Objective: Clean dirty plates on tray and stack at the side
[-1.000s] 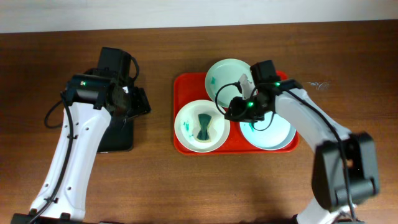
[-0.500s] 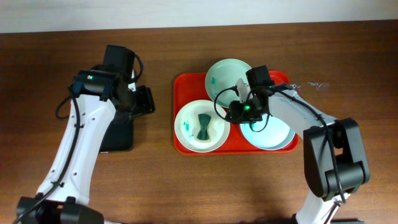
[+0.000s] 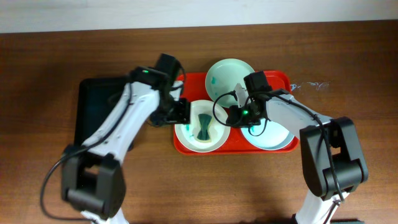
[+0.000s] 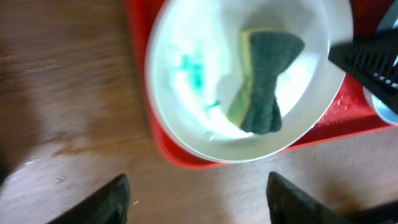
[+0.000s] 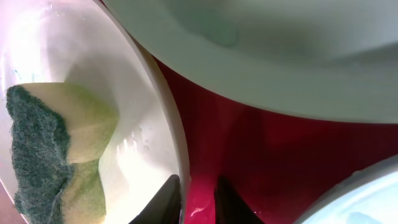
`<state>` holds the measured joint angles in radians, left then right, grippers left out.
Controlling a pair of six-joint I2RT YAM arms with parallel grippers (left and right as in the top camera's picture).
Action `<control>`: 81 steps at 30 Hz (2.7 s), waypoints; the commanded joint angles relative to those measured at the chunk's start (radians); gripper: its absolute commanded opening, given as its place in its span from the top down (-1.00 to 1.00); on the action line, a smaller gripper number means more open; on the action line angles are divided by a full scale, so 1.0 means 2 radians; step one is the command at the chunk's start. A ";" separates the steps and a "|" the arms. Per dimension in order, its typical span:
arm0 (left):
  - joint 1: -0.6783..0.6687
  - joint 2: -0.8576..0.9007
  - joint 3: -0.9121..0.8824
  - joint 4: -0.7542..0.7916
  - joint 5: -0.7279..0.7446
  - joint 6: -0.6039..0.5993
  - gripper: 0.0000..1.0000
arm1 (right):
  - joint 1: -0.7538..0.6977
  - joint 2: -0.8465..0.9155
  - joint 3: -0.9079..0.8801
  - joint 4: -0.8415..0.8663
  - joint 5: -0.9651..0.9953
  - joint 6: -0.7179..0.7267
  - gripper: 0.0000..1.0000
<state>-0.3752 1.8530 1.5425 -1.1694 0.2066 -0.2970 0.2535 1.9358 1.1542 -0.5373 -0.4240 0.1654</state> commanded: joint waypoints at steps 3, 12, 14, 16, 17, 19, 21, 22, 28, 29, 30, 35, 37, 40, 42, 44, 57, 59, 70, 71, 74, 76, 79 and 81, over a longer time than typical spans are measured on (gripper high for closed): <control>-0.043 0.083 -0.002 0.049 0.077 0.040 -0.31 | 0.004 0.014 -0.009 0.000 0.003 0.004 0.59; -0.063 0.133 -0.002 0.116 0.054 -0.007 0.25 | 0.004 0.014 -0.010 0.001 0.003 0.004 0.58; -0.063 0.150 -0.002 0.119 0.054 -0.025 0.31 | 0.004 0.014 -0.009 0.001 0.003 0.004 0.58; -0.063 0.159 -0.002 0.123 0.054 -0.025 0.67 | 0.004 0.014 -0.009 0.002 0.003 0.004 0.59; -0.063 0.159 -0.002 0.125 0.047 -0.025 1.00 | 0.004 0.014 -0.009 0.002 0.003 0.004 0.59; -0.063 0.159 -0.001 0.125 0.010 -0.025 1.00 | 0.004 0.014 -0.009 0.002 0.003 0.004 0.58; -0.063 0.159 -0.001 0.118 -0.067 -0.044 1.00 | 0.004 0.014 -0.009 0.002 0.005 0.004 0.59; -0.062 0.159 -0.001 0.109 -0.114 -0.062 1.00 | 0.004 0.014 -0.010 0.001 0.005 0.004 0.59; -0.044 0.158 0.027 0.065 -0.339 -0.096 1.00 | 0.004 0.014 -0.010 0.001 0.007 0.004 0.59; -0.043 0.158 0.042 0.059 -0.339 -0.096 1.00 | 0.004 0.014 -0.009 0.001 0.007 0.004 0.59; -0.040 0.158 0.069 0.048 -0.338 -0.096 1.00 | 0.004 0.014 -0.010 0.000 0.007 0.004 0.59; -0.025 0.158 0.140 0.035 -0.056 -0.071 1.00 | 0.004 0.014 -0.010 0.000 0.007 0.004 0.59; -0.027 0.164 0.130 0.039 0.041 -0.060 1.00 | 0.004 0.014 -0.009 0.000 0.007 0.004 0.59; -0.049 0.165 0.092 0.040 0.071 -0.017 1.00 | 0.004 0.014 -0.002 -0.001 0.007 0.004 0.60; -0.063 0.165 0.053 0.062 0.031 -0.023 1.00 | 0.004 0.014 0.008 -0.007 0.007 0.004 0.64; -0.065 0.165 0.020 0.084 0.000 -0.033 1.00 | 0.004 0.014 0.017 -0.018 0.008 0.004 0.67; -0.016 0.114 0.089 0.056 -0.283 -0.098 1.00 | 0.004 -0.004 0.106 -0.127 0.062 -0.016 0.92; 0.001 0.090 0.126 0.047 -0.231 -0.097 1.00 | 0.005 -0.006 0.138 -0.165 0.063 -0.032 0.92; 0.165 0.048 0.139 -0.026 -0.116 -0.051 1.00 | 0.052 0.028 0.105 -0.122 0.060 -0.021 0.38; 0.184 0.048 0.139 -0.034 -0.116 -0.051 1.00 | 0.054 0.041 0.104 -0.115 0.060 -0.012 0.38; 0.221 0.048 0.138 -0.045 -0.114 -0.051 1.00 | 0.054 0.062 0.104 -0.110 0.060 -0.008 0.36; 0.236 0.048 0.138 -0.045 -0.114 -0.051 1.00 | 0.054 0.068 0.104 -0.108 0.061 -0.008 0.45; 0.241 0.048 0.138 -0.044 -0.114 -0.051 1.00 | 0.054 0.068 0.107 -0.104 0.061 -0.007 0.92; 0.241 0.048 0.138 -0.044 -0.114 -0.051 1.00 | 0.054 0.064 0.141 -0.138 0.076 -0.007 0.92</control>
<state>0.1059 1.9560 1.8137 -1.2568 -0.0326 -0.4114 0.3553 2.0499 1.3777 -0.7612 -0.3099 0.1581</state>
